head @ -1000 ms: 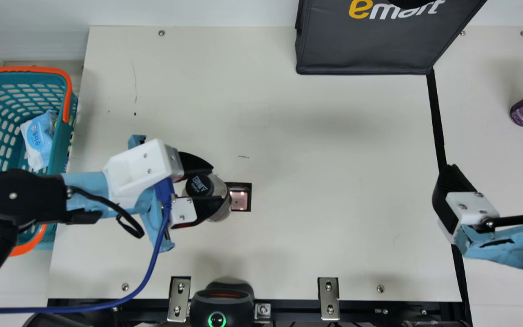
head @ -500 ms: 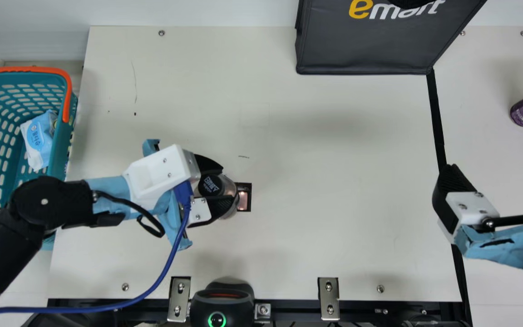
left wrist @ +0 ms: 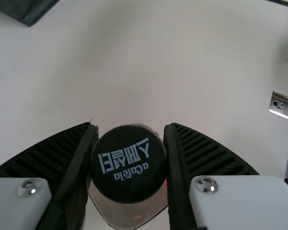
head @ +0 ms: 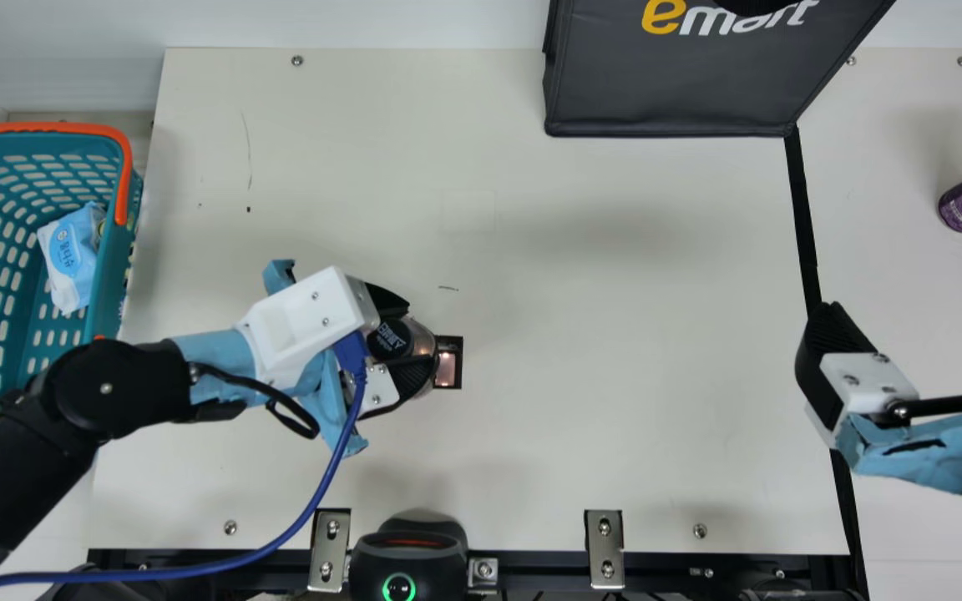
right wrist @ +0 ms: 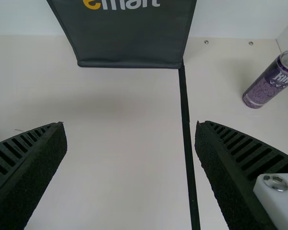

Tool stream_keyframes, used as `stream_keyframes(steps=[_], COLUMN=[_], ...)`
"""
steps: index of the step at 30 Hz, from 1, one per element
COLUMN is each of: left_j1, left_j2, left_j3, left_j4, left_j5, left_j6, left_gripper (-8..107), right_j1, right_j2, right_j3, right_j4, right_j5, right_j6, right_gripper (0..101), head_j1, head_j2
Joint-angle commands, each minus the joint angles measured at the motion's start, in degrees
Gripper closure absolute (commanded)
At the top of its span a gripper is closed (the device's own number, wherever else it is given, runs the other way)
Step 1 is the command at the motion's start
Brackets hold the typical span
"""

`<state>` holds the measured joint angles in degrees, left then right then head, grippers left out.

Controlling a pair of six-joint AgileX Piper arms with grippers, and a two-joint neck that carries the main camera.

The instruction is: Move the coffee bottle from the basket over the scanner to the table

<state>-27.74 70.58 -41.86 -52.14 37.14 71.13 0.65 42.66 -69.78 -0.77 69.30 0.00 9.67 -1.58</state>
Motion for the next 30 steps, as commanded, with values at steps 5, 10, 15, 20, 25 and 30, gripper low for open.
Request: stream_keyframes(steps=[5,10,15,20,25,30], left_j1=[-2.01,-3.93,-4.0,-1.98,-1.48,-3.0], left_j2=[-1.54,-3.74,-6.67,-10.42,-14.63,-17.89], left_j3=[0.4,0.77,0.74,-0.07,-2.01,-4.96], left_j4=[3.15,8.0,15.1,22.8,30.24,37.51], left_j5=[-3.92,-8.01,-9.75,-7.61,-2.02,3.97], left_j6=[-7.47,-16.03,-27.45,-41.55,-54.24,-67.02], left_gripper=[30,13,9,9,9,9], right_j1=[0.0,0.0,0.0,0.0,0.0,0.0], right_j2=[0.0,0.0,0.0,0.0,0.0,0.0], right_j3=[0.0,0.0,0.0,0.0,0.0,0.0], right_j4=[0.0,0.0,0.0,0.0,0.0,0.0], right_j5=[0.0,0.0,0.0,0.0,0.0,0.0], right_j6=[0.0,0.0,0.0,0.0,0.0,0.0], right_gripper=[6,6,6,6,6,6], head_j1=[-1.75,-1.75,-1.75,-1.75,-1.75,-1.75], head_j2=[0.0,0.0,0.0,0.0,0.0,0.0])
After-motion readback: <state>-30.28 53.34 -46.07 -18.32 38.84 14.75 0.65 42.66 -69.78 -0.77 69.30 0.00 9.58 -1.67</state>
